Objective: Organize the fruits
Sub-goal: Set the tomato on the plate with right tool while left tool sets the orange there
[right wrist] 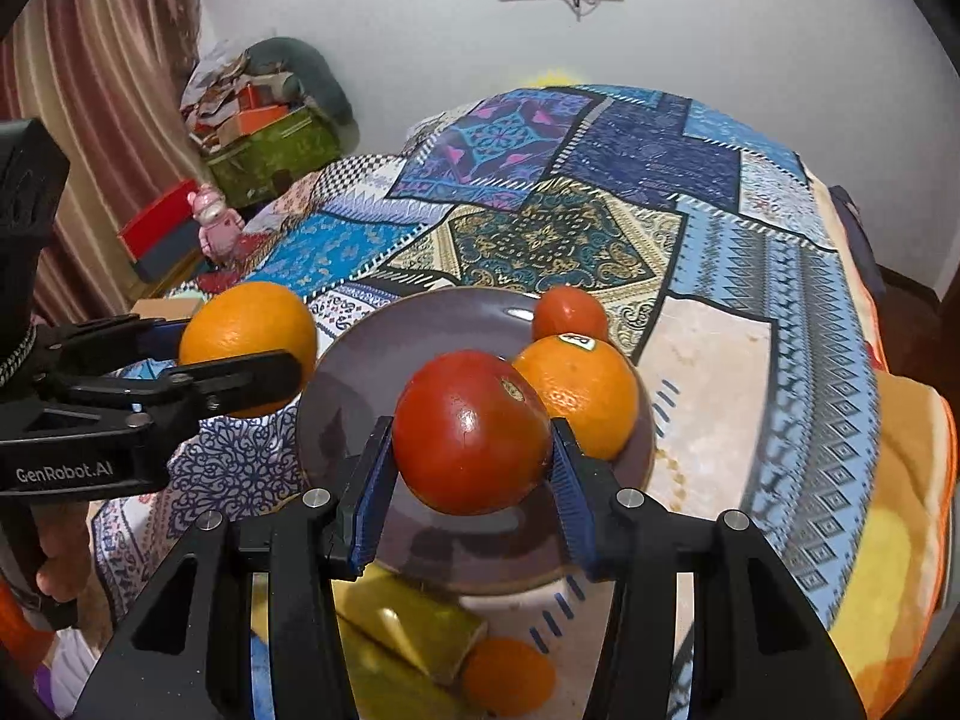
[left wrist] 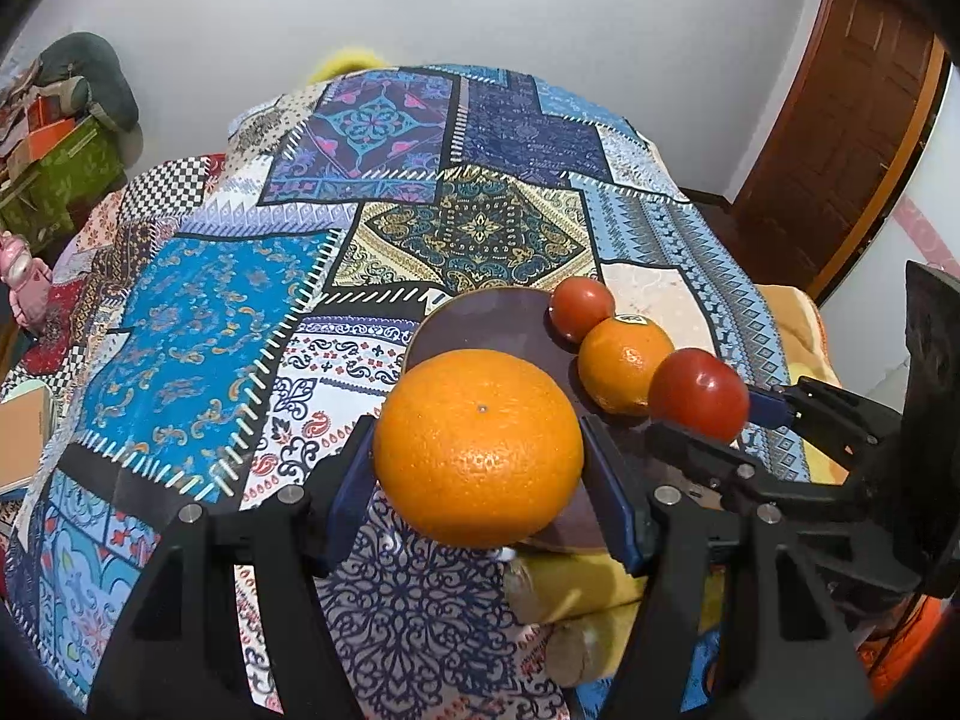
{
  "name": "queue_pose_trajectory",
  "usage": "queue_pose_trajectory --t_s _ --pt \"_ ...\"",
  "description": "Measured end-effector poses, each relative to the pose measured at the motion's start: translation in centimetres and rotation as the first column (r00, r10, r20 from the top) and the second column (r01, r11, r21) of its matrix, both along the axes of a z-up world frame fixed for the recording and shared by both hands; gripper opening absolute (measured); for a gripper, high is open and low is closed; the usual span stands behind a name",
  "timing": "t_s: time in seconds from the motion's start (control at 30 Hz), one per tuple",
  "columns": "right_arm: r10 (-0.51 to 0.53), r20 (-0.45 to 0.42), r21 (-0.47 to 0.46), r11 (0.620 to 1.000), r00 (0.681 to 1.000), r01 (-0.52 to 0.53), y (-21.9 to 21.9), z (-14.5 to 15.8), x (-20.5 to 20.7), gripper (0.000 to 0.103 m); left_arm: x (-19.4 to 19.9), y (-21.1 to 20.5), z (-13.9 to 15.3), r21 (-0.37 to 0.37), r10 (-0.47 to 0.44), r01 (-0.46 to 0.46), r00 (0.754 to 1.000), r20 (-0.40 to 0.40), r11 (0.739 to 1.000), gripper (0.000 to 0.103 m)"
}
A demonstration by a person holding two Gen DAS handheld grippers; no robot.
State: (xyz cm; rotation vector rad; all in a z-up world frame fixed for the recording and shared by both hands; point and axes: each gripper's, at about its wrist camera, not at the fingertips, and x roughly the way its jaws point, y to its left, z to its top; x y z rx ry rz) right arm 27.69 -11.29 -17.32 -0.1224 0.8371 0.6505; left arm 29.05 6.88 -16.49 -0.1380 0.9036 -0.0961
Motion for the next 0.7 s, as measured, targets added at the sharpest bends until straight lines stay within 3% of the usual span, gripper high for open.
queue_pose_trajectory --t_s 0.33,0.7 --pt "0.030 -0.043 -0.052 0.998 0.999 -0.032 0.5 -2.2 0.5 0.046 2.1 -1.3 -2.7 -0.013 -0.040 0.039 0.998 -0.055 0.999 0.065" --pt "0.029 -0.071 -0.054 0.998 0.997 -0.033 0.2 -2.9 0.7 0.046 3.4 -2.5 -3.8 -0.007 -0.072 0.071 0.994 -0.083 0.997 0.065"
